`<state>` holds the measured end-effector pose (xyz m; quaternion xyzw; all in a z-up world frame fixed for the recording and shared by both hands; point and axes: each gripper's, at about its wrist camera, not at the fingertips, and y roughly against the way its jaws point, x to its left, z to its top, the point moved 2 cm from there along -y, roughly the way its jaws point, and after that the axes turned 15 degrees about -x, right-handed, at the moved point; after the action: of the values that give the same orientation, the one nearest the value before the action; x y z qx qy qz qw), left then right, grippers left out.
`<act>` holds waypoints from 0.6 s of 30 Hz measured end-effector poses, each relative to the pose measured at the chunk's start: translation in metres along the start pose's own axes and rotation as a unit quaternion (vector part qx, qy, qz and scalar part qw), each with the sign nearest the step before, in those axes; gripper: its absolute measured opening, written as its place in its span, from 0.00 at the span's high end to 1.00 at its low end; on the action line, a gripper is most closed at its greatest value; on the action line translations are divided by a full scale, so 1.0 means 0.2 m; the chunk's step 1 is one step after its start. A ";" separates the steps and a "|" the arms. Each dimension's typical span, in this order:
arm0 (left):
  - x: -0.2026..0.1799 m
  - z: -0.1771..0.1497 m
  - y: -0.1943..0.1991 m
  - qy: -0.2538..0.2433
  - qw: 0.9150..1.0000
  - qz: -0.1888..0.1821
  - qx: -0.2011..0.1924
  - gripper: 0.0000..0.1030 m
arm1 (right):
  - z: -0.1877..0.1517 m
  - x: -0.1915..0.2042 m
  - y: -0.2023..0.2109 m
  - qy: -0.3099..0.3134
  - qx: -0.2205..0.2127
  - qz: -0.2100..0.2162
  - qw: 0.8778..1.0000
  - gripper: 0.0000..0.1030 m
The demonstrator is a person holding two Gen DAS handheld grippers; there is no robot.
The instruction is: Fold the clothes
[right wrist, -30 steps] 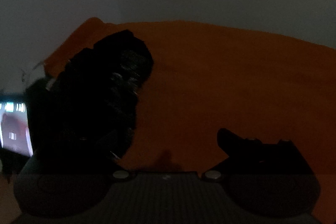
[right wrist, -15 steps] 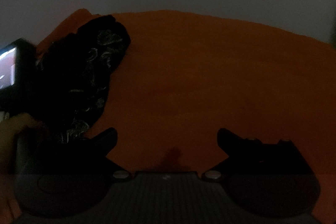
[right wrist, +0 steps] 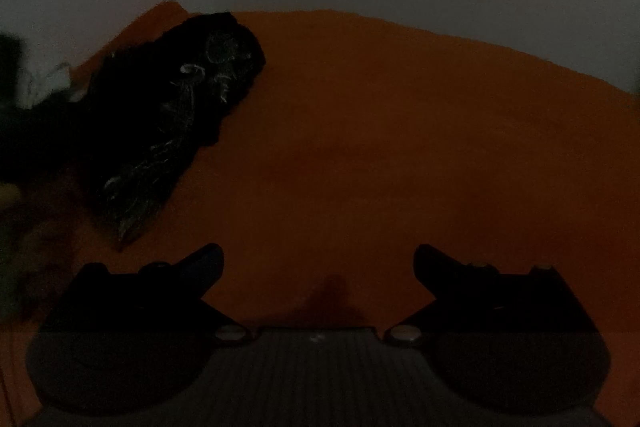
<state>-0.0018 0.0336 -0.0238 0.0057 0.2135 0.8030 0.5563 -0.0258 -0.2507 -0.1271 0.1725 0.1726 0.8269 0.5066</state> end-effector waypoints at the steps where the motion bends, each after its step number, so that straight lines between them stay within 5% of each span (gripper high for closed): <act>1: 0.01 0.01 0.08 0.007 1.000 -0.008 -0.009 0.96 | 0.01 0.00 0.02 -0.005 -0.003 0.013 1.000 0.00; 5: 0.08 -0.03 0.39 0.009 0.999 -0.042 0.007 0.96 | 0.09 0.00 0.05 -0.036 -0.018 0.056 0.998 0.00; 9: 0.22 -0.10 0.66 0.017 0.996 -0.061 0.064 0.96 | 0.21 0.08 0.00 -0.070 0.004 0.083 0.994 0.00; 12: 0.33 -0.12 0.88 -0.003 0.993 -0.076 0.087 0.96 | 0.25 0.21 -0.11 -0.048 0.072 0.082 0.993 0.00; 16: 0.47 -0.12 1.00 -0.007 0.992 -0.069 0.110 0.96 | 0.22 0.33 -0.24 -0.003 0.068 0.075 0.995 0.03; 17: 0.50 -0.13 1.00 -0.012 0.992 -0.068 0.110 0.96 | 0.19 0.34 -0.31 0.004 0.089 0.070 0.994 0.13; 18: 0.52 -0.11 1.01 -0.013 0.992 -0.068 0.109 0.96 | 0.15 0.34 -0.35 0.002 0.115 0.067 0.991 0.45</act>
<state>-0.2267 0.0607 0.0024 0.0626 0.2920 0.7354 0.6083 0.0142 -0.1559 -0.1251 0.2393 0.2557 0.8338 0.4268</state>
